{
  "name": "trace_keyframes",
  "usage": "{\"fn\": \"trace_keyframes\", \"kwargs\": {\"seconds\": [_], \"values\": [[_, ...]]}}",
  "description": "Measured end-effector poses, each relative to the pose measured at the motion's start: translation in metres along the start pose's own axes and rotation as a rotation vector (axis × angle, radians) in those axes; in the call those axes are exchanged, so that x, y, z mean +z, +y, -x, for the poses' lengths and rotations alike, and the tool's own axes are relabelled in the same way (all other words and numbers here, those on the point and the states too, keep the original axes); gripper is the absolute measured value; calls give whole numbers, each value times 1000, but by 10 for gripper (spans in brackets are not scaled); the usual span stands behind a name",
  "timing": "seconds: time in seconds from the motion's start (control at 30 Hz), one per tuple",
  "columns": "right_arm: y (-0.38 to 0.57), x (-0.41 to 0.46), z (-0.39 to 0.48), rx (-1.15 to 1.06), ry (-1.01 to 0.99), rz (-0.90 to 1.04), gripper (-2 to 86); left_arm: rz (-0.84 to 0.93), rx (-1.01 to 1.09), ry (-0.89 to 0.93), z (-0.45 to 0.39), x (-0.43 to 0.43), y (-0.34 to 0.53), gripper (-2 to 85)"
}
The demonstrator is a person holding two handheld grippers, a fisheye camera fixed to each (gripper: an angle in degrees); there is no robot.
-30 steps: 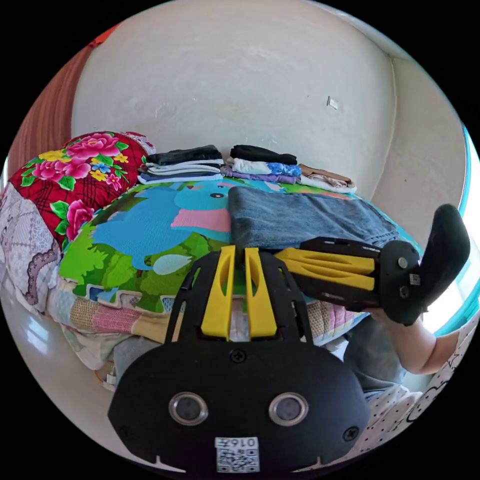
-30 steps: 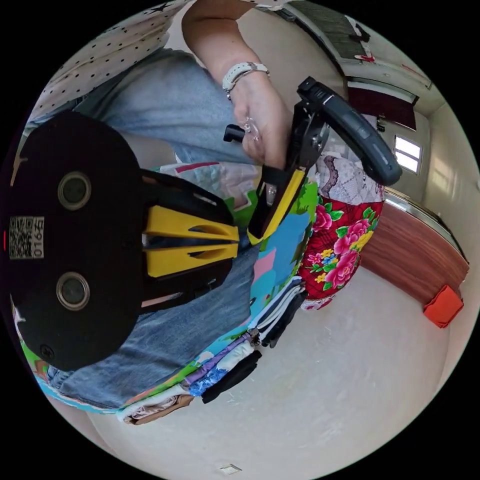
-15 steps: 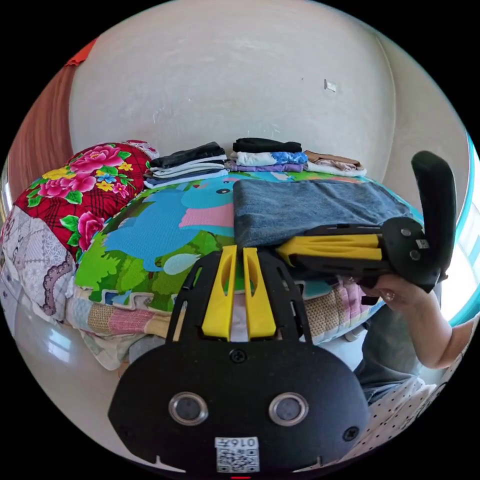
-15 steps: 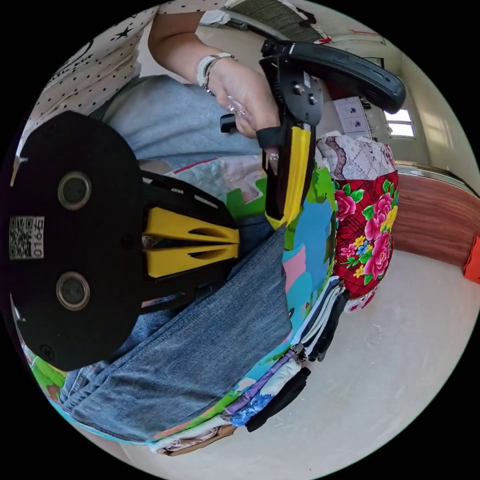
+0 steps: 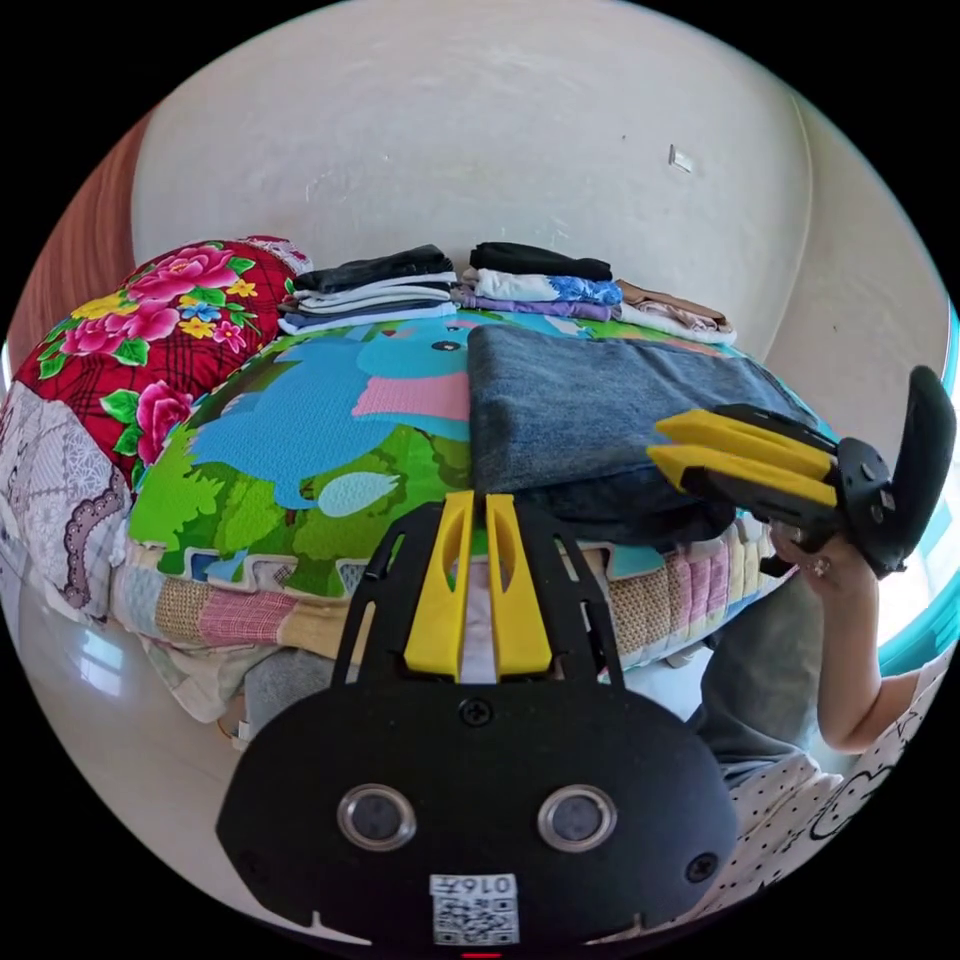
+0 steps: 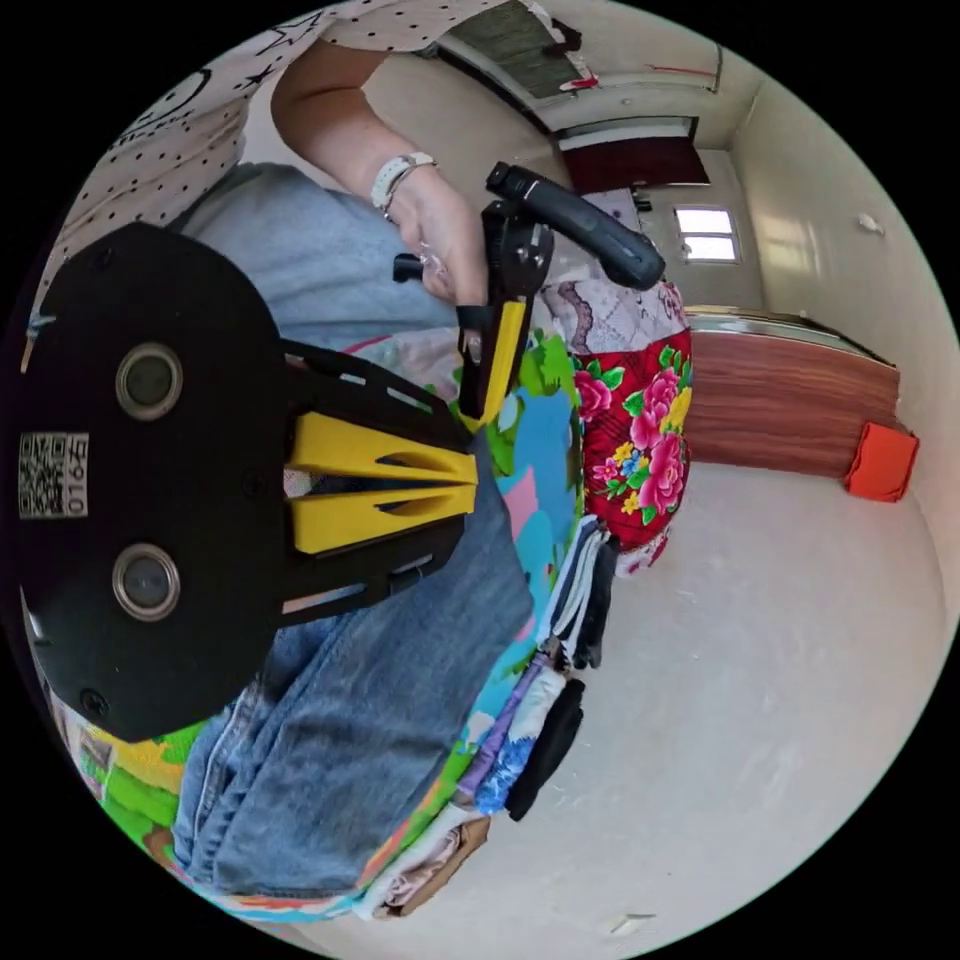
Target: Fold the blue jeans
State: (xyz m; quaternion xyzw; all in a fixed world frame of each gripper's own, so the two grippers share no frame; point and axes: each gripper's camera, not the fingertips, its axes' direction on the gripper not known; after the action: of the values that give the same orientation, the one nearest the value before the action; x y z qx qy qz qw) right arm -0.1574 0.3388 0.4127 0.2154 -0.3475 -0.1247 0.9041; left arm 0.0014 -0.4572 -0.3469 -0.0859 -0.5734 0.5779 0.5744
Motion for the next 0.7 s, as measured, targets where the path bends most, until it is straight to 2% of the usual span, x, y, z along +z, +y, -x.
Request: {"fn": "trace_keyframes", "kwargs": {"seconds": [0.07,0.17,0.3,0.47,0.57,0.63,0.7], "values": [[4,8,3,-94,94,127,72,0,-12,15,6,-1,-3,-6],[19,25,20,-241,149,236,99,-1,-31,39,15,-3,-8,-7],[34,32,56,-379,291,180,95,-12,-43,30,21,-7,-13,-7],[51,52,126,-688,574,141,76,-15,-60,48,32,-12,-23,-7],[48,50,143,-672,514,94,69,-14,-72,68,40,-14,-27,-8],[46,56,150,-686,423,142,67,-15,-75,73,43,-15,-29,-8],[47,67,159,-710,440,169,67,-14,-75,79,47,-16,-33,-8]]}}
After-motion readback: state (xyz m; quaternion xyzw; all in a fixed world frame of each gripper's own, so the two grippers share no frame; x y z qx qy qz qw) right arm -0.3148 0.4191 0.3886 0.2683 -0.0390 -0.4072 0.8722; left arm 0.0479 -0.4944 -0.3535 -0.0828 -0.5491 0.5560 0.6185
